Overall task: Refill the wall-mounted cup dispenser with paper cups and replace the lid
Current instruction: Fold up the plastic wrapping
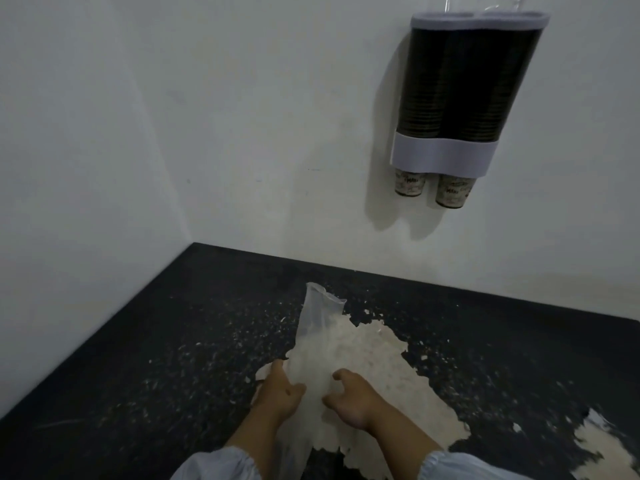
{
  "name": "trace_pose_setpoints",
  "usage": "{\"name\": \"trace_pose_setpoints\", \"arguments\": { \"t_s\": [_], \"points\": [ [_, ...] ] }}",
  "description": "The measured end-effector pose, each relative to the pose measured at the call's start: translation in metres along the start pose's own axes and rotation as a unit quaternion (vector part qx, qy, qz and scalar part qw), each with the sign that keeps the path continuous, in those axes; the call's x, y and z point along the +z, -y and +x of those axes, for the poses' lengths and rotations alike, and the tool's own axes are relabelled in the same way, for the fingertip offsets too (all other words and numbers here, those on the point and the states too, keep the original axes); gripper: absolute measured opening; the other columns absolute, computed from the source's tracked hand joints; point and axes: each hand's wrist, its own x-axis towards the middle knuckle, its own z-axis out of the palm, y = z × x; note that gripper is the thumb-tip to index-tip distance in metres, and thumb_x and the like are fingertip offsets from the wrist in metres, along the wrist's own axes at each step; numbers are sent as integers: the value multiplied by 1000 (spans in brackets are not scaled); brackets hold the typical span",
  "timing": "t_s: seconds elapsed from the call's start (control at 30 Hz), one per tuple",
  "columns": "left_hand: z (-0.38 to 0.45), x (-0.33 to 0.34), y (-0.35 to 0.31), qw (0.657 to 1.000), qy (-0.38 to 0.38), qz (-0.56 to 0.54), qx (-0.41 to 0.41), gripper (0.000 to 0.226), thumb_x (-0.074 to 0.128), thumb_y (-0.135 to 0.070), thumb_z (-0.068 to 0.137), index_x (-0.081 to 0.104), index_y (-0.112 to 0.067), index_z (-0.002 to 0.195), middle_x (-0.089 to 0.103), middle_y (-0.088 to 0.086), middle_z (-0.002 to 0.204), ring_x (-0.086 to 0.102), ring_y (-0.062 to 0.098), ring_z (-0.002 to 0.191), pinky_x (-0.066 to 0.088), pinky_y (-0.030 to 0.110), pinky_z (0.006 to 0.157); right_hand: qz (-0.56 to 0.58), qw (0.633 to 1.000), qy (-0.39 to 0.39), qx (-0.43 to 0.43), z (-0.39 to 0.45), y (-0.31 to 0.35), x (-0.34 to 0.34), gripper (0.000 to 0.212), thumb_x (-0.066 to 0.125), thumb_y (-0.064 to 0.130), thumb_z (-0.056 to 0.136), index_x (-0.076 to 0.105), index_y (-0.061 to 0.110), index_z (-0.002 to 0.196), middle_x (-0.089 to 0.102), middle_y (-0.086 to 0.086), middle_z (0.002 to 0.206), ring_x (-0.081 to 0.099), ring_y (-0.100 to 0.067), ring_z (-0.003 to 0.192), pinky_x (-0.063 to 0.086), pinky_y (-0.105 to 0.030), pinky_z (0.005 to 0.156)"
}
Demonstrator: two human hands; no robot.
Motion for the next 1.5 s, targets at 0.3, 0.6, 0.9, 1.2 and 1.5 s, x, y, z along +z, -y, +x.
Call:
{"name": "trace_pose_setpoints", "arguments": {
  "t_s": [0.3, 0.6, 0.9, 1.2, 1.5],
  "points": [
    [-3, 8, -40, 986, 146, -76, 4, 66, 52, -4, 77, 35, -25, 138, 49, -6, 94, 48, 10, 77, 44, 25, 65, 178, 981, -64, 49, 5, -14, -13, 59, 56, 24, 89, 31, 9, 139, 41, -13, 140, 48, -24, 118, 42, -27, 88],
    [-6, 5, -66, 952, 261, -147, 56, 54, 40, 9, 76, 59, -31, 106, 57, 7, 99, 50, 22, 88, 36, 27, 62, 387, 901, -189, 53, 7, -6, -54, 55, 56, 32, 90, 36, 12, 137, 49, -10, 129, 50, -18, 99, 43, -30, 81],
    [-4, -13, -113, 941, 200, -265, 67, 31, 59, -37, 87, 59, -14, 108, 69, 9, 107, 66, 24, 96, 54, 33, 74, 402, 890, -202, -65, -1, 22, -87, 41, 66, 7, 81, 55, 10, 120, 66, -10, 102, 65, -22, 92, 57, -30, 73],
    [-11, -38, -159, 936, 143, -246, 209, 51, 71, -21, 78, 50, -19, 124, 65, 8, 115, 65, 25, 102, 54, 45, 90, 461, 852, -230, -93, -13, 47, -119, 32, 61, 18, 87, 47, 20, 116, 58, -5, 105, 62, -25, 88, 56, -50, 77],
    [-10, -50, -181, 932, 30, -249, 261, 60, 71, -21, 79, 41, -30, 129, 61, 12, 114, 62, 26, 101, 54, 38, 85, 415, 838, -319, -154, -26, 60, -149, 16, 56, 6, 89, 52, 15, 102, 60, -13, 80, 55, -18, 61, 48, -27, 55]
  ]
}}
